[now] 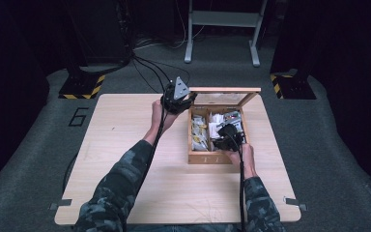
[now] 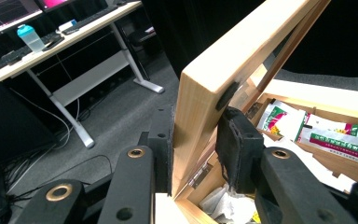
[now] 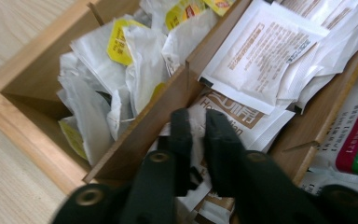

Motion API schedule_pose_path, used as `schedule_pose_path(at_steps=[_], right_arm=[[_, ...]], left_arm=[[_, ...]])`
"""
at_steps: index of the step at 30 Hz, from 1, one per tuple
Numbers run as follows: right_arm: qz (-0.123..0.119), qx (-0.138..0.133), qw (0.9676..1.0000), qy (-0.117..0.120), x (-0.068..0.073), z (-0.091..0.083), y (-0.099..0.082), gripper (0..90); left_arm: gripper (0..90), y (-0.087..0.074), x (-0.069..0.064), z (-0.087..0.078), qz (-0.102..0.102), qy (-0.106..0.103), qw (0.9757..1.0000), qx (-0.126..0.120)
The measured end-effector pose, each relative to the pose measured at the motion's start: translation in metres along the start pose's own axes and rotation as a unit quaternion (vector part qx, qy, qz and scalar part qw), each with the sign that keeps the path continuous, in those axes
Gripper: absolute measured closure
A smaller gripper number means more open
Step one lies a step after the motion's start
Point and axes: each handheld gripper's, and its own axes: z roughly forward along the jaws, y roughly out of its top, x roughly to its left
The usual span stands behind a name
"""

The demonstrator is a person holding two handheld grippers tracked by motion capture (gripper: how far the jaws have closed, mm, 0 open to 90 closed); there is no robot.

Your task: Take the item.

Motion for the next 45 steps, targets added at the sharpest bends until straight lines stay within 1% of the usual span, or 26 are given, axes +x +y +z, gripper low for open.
schedule_pose_path(at_steps=[1,2,4,5,6,7,8,11,12,13,14,15,16,17,19,21,24,25,27,28,29,31,34,37,44,45], right_arm=[[0.001,-0.005,1.0,0.003,0.0,-0.002,0.0,87.4],[0.004,-0.012,0.9999,0.003,0.0,-0.004,0.0,87.6],[0.005,-0.015,0.9999,0.003,0.001,-0.006,0.0,87.9],[-0.005,-0.017,0.9998,0.004,0.002,-0.009,0.0,88.6],[-0.007,-0.02,0.9998,-0.004,0.002,-0.009,0.0,89.0],[-0.009,-0.018,0.9998,0.005,0.002,-0.01,0.0,89.3],[-0.01,-0.022,0.9997,0.001,0.002,-0.011,0.0,89.6],[-0.008,-0.027,0.9996,0.002,0.002,-0.013,0.0,89.8],[-0.005,-0.034,0.9994,0.001,0.003,-0.017,0.0,89.9],[-0.005,-0.034,0.9994,0.001,0.003,-0.017,0.0,89.9],[-0.011,-0.042,0.999,0.0,0.002,-0.021,0.0,90.0],[-0.011,-0.042,0.999,0.0,0.002,-0.021,0.0,90.0],[-0.012,-0.045,0.9989,-0.005,0.002,-0.023,0.0,90.0],[-0.007,-0.046,0.9989,-0.006,0.003,-0.026,-0.001,90.0],[-0.012,-0.058,0.9982,-0.007,0.002,-0.033,-0.002,90.0],[-0.015,-0.061,0.998,-0.01,0.001,-0.037,-0.002,90.0],[-0.009,-0.073,0.9973,-0.008,0.0,-0.043,-0.003,90.0],[0.003,-0.079,0.9968,-0.009,0.001,-0.047,-0.003,90.0],[-0.01,-0.089,0.996,-0.005,-0.001,-0.052,-0.004,90.0],[-0.007,-0.089,0.996,-0.007,0.0,-0.055,-0.004,90.0],[-0.012,-0.092,0.9957,-0.006,0.0,-0.058,-0.005,90.0],[-0.012,-0.099,0.995,-0.004,0.001,-0.064,-0.006,90.0],[-0.008,-0.106,0.9943,-0.007,0.003,-0.073,-0.009,90.0],[-0.014,-0.115,0.9932,-0.009,0.006,-0.081,-0.012,90.0],[-0.013,-0.131,0.9913,-0.012,0.011,-0.097,-0.022,90.0],[-0.019,-0.131,0.9911,-0.013,0.011,-0.1,-0.024,90.0]], left_arm=[[67.5,0.0,0.0,0.0,-0.001,-0.001,1.0,0.001],[67.5,0.0,0.0,0.0,-0.001,-0.001,1.0,0.001],[67.5,0.0,0.0,0.0,-0.001,-0.001,1.0,0.0],[67.5,0.0,0.0,0.0,-0.001,-0.001,1.0,0.0],[67.4,0.0,0.0,0.0,-0.002,0.0,1.0,0.0],[67.5,0.0,0.0,0.0,-0.002,0.0,1.0,0.0],[67.5,0.0,0.0,0.0,-0.001,0.0,1.0,0.0],[67.5,0.0,0.0,0.0,-0.001,0.0,1.0,0.0],[67.5,0.0,0.0,0.0,-0.001,0.0,1.0,0.0],[67.5,0.0,0.0,0.0,-0.001,0.0,1.0,-0.001],[67.5,0.0,0.0,0.0,-0.002,0.0,1.0,-0.001],[67.5,0.0,0.0,0.0,-0.002,0.001,1.0,-0.001],[67.5,0.0,0.0,0.0,-0.002,0.001,1.0,0.0],[67.5,0.0,0.0,0.0,-0.002,0.001,1.0,-0.001],[67.5,0.0,0.0,0.0,-0.002,0.0,1.0,-0.001],[67.5,0.0,0.0,0.0,-0.001,0.0,1.0,0.0],[67.5,0.0,0.0,0.0,-0.001,0.0,1.0,0.0],[67.5,0.0,0.0,0.0,-0.001,0.0,1.0,0.0],[67.5,0.0,0.0,0.0,-0.001,0.0,1.0,0.0],[67.5,0.0,0.0,0.0,-0.001,0.0,1.0,0.001],[67.5,0.0,0.0,0.0,-0.001,0.0,1.0,0.001],[67.5,0.0,0.0,0.0,-0.001,0.0,1.0,0.0],[67.5,0.0,0.0,0.0,-0.001,0.0,1.0,0.0],[67.5,0.0,0.0,0.0,-0.001,0.0,1.0,0.001],[67.4,0.0,0.0,0.0,-0.002,0.0,1.0,0.001],[67.4,0.0,0.0,0.0,-0.002,0.0,1.0,0.001]])
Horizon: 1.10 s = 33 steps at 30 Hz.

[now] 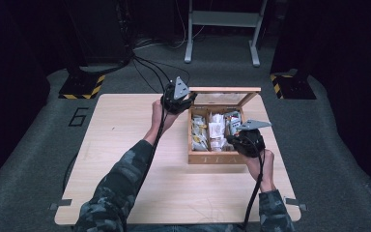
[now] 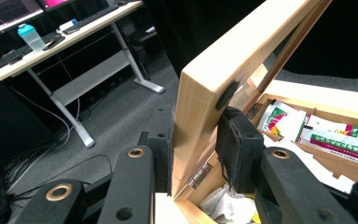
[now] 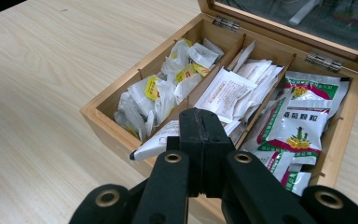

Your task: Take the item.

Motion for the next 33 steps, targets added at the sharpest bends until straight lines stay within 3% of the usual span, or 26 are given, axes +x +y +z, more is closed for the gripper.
schedule_pose_path(at_steps=[15,28,33], right_arm=[[-0.001,-0.013,0.9998,-0.016,0.003,-0.029,-0.024,90.0],[0.019,-0.016,0.9995,-0.019,-0.001,-0.037,-0.052,90.0],[0.039,-0.009,0.999,-0.021,-0.003,-0.035,-0.07,90.0]], left_arm=[[67.4,0.0,0.0,0.0,0.0,0.001,1.0,-0.001],[67.4,0.0,-0.001,0.0,0.0,0.001,1.0,0.0],[67.4,0.0,-0.001,0.0,0.0,0.002,1.0,-0.001]])
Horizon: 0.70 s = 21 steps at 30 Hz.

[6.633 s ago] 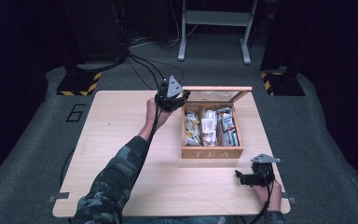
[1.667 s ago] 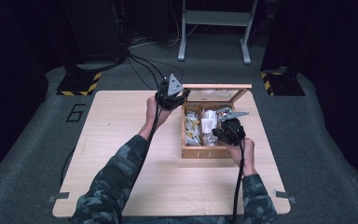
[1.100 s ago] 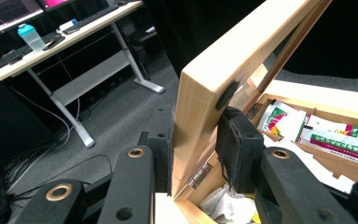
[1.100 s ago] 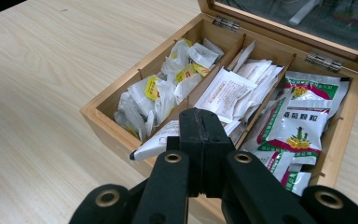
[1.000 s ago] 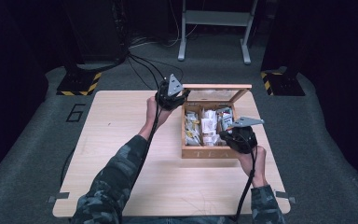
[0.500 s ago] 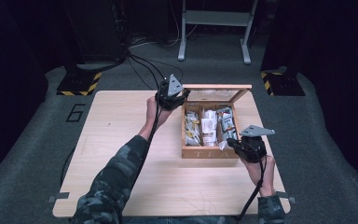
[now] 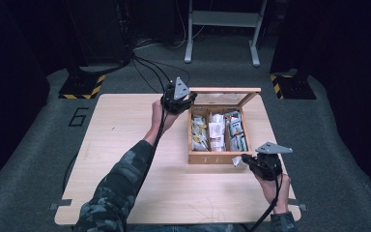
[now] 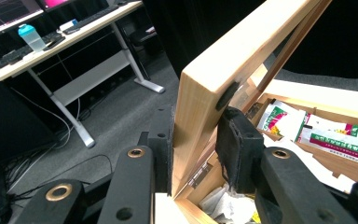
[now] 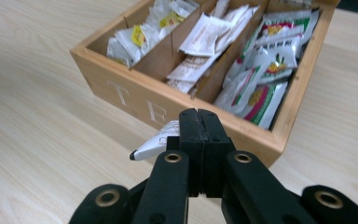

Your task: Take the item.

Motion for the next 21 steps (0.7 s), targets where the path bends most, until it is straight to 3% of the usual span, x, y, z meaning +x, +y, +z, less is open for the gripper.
schedule_pose_path(at_steps=[21], right_arm=[[0.028,0.034,0.999,0.0,-0.003,0.023,-0.051,89.8]], left_arm=[[67.4,0.0,0.0,0.0,0.001,0.0,1.0,0.001]])
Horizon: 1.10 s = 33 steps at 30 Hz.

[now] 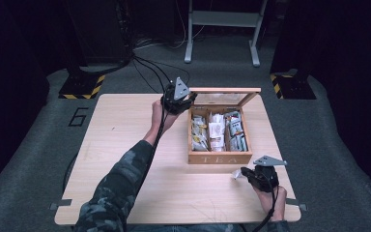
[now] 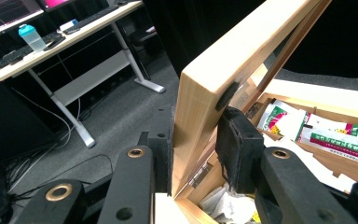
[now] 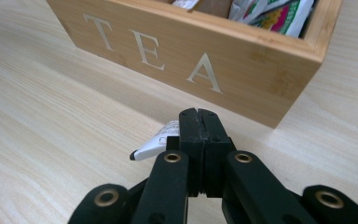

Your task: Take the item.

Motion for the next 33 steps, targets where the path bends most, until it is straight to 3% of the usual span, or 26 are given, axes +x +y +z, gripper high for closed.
schedule_pose_path(at_steps=[28,32,33], right_arm=[[0.026,0.015,0.9995,-0.003,-0.006,0.01,-0.023,86.7],[0.026,0.018,0.9995,-0.005,-0.008,0.012,-0.024,83.1],[0.026,0.021,0.9994,-0.001,-0.008,0.013,-0.025,78.2]], left_arm=[[67.4,0.0,0.0,0.0,0.0,0.0,1.0,-0.002],[67.4,0.0,0.0,0.0,0.0,0.0,1.0,-0.001],[67.4,0.0,0.0,0.0,0.0,0.0,1.0,-0.001]])
